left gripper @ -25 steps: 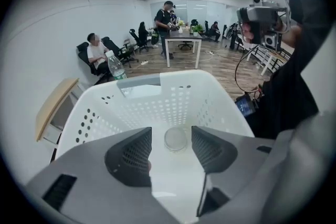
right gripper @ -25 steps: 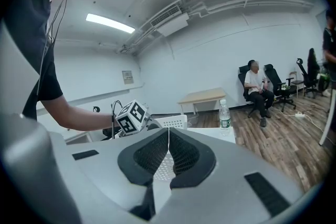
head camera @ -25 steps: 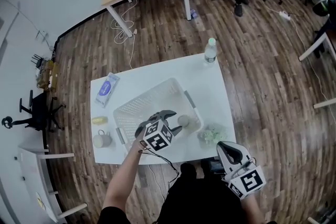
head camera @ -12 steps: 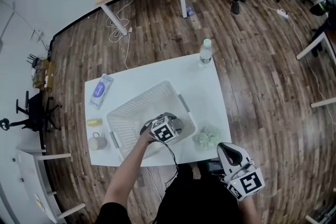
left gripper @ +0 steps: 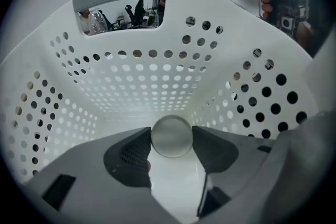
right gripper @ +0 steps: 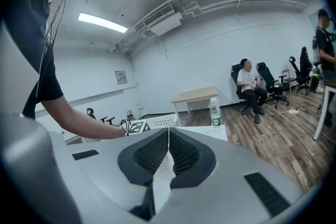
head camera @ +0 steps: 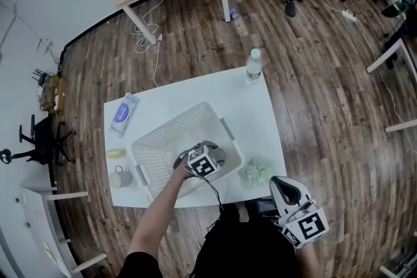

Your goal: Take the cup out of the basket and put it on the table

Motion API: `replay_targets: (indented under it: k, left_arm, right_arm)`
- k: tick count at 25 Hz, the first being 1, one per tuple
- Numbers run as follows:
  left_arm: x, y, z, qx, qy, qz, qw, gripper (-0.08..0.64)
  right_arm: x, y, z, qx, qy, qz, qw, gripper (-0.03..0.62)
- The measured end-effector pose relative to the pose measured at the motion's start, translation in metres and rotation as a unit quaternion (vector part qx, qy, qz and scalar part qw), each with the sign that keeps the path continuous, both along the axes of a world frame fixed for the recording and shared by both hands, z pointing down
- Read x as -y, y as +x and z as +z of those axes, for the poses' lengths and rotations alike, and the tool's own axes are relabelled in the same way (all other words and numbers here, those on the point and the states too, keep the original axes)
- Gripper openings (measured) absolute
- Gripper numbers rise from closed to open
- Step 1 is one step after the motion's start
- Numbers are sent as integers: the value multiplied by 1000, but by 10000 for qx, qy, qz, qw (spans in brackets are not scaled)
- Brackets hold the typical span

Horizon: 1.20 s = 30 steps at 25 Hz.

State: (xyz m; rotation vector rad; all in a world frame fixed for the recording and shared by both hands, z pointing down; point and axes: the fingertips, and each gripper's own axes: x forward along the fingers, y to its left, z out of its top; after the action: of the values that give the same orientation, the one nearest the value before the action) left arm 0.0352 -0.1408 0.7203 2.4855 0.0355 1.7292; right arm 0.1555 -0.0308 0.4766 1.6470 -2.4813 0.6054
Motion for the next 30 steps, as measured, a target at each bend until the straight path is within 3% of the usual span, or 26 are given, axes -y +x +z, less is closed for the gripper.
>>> replay_targets:
  k: [9, 12, 15, 19, 21, 25, 27, 30]
  left_arm:
    - [20, -4, -65, -755, 412, -531, 9949, 253]
    - [27, -12, -98, -1297, 645, -949, 9849, 253]
    - [26, -19, -147, -1995, 734, -1385, 9673, 253]
    - [8, -29, -206, -2983, 556, -1818, 9353, 252]
    - [-4, -35, -232, -3502, 392, -2018, 9138, 252]
    - [-34, -46, -275, -4664, -345, -2340, 8523, 252]
    - [-47, -55, -288, -5065, -652, -2503, 8225, 252]
    - [-63, -69, -301, -5473, -901, -2687, 7875, 252]
  right_arm:
    - [-2, -14, -7, -30, 118, -188, 9998, 25]
    - [-3, -25, -10, -39, 179, -320, 9993, 25]
    - [-1, -37, -16, -42, 254, -472, 9986, 25]
    - [0, -56, -20, -59, 328, -711, 9969, 25]
    - [-1, -66, -22, -47, 369, -837, 9958, 25]
    - [-1, -85, -26, -158, 477, -1084, 9928, 25]
    - [-1, -92, -29, -171, 508, -1184, 9915, 26]
    - [-4, -106, -34, -169, 545, -1421, 9882, 26]
